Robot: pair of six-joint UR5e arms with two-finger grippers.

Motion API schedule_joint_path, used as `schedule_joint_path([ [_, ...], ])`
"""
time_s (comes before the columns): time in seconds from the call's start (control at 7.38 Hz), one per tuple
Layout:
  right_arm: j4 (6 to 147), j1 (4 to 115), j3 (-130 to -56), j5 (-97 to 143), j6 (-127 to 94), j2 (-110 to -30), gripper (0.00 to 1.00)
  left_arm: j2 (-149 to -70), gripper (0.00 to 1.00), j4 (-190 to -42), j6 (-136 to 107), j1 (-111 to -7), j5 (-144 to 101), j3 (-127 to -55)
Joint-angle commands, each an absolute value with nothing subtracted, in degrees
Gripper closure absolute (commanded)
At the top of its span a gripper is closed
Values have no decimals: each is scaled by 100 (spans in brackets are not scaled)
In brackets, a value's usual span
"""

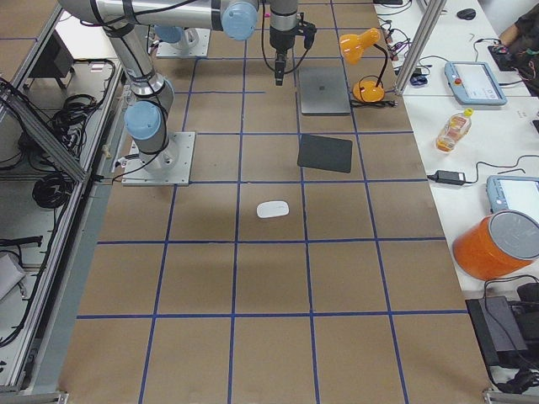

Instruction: Place pen and mouse around notebook

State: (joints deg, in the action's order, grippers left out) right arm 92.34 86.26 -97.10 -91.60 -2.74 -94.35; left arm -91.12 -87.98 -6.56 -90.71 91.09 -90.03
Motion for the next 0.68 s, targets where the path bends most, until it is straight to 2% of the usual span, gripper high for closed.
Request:
schedule_joint_path([
  [0.0, 9281, 8351, -9799, -9621, 86, -9405, 0, -8939, 0, -8169, 162, -8205, 9114, -9840],
  [0.27, 9317, 7475, -10088, -9712, 550, -9378, 0, -8894, 0, -7799, 1155, -7230, 9071, -10386],
  [0.54, 9700, 6955, -10256, -9721, 1359, -9378, 0, -9069, 0, -6713, 2551, -6097, 9035, -11193],
])
